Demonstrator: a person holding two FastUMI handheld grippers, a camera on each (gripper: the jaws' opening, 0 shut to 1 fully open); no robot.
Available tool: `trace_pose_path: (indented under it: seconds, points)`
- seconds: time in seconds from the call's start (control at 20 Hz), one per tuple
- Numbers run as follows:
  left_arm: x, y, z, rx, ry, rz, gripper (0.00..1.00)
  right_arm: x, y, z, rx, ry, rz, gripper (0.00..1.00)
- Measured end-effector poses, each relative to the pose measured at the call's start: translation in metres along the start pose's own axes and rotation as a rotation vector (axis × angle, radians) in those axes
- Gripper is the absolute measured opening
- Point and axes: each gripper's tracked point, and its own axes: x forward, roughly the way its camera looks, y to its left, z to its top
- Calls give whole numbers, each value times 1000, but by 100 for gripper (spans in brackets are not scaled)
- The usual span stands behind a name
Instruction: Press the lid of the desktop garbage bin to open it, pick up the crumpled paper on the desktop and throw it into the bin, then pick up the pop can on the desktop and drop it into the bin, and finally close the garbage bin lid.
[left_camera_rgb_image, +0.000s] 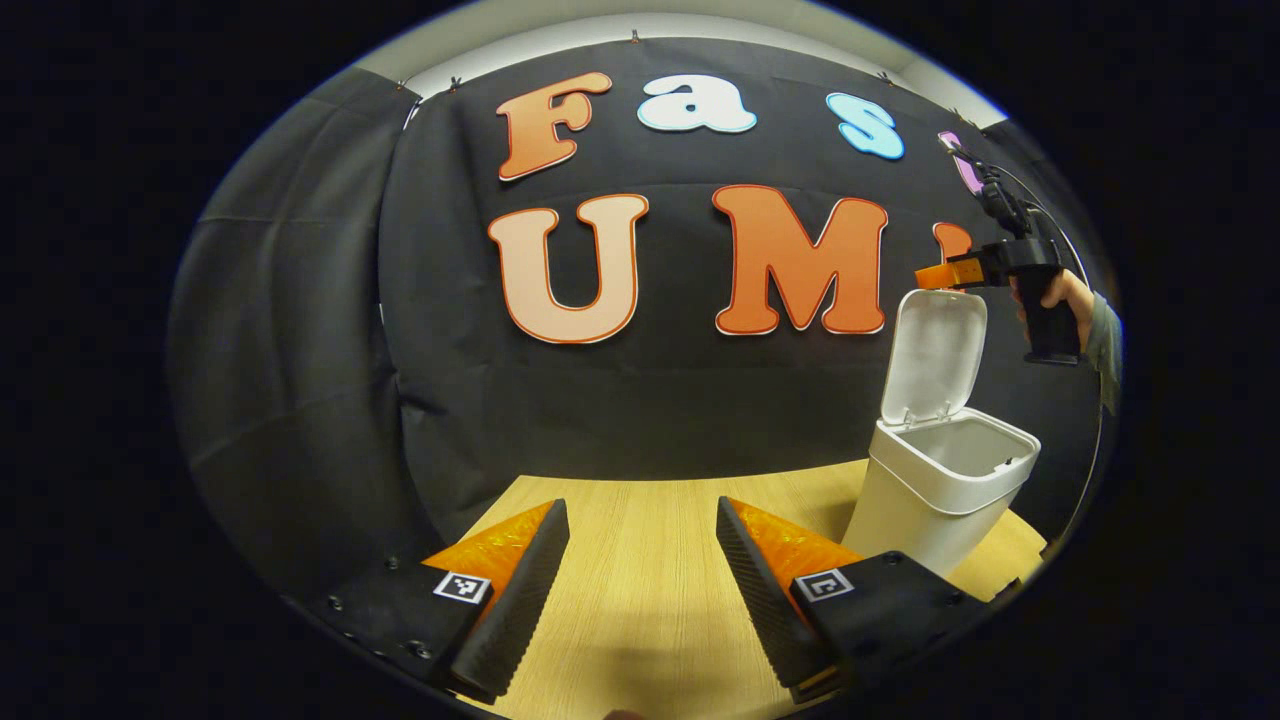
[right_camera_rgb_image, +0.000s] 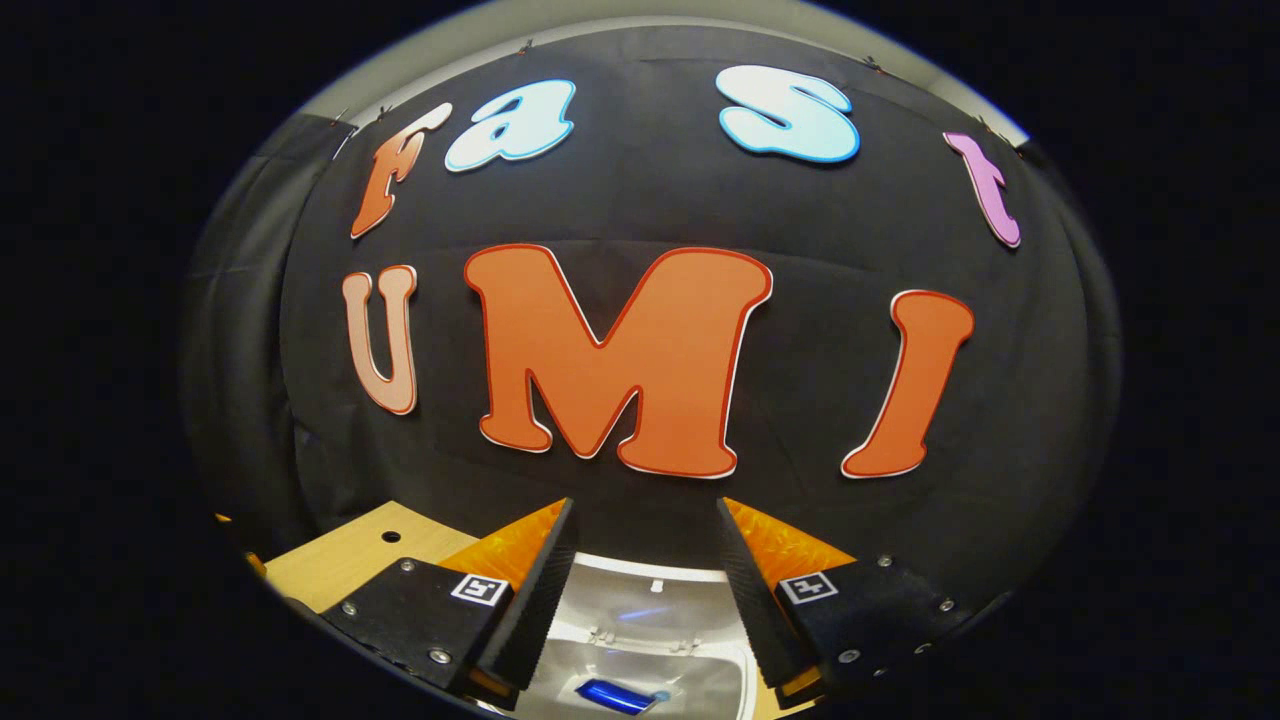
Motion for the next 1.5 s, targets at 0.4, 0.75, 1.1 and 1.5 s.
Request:
trace_pose_path:
  seconds: [0.4,0.75,1.1,1.5]
  points:
    - [21,-27,3,11,-11,-108,95,-46,5,-66,59,121,-25,83]
    - [27,-40,-2,3,2,-164,95,-81,9,-113,34,194,-63,84]
    - [23,-50,-5,18,10,-201,95,-105,18,-161,59,288,-78,84]
    - [19,-48,-6,16,16,-208,95,-120,24,-187,52,328,-84,80]
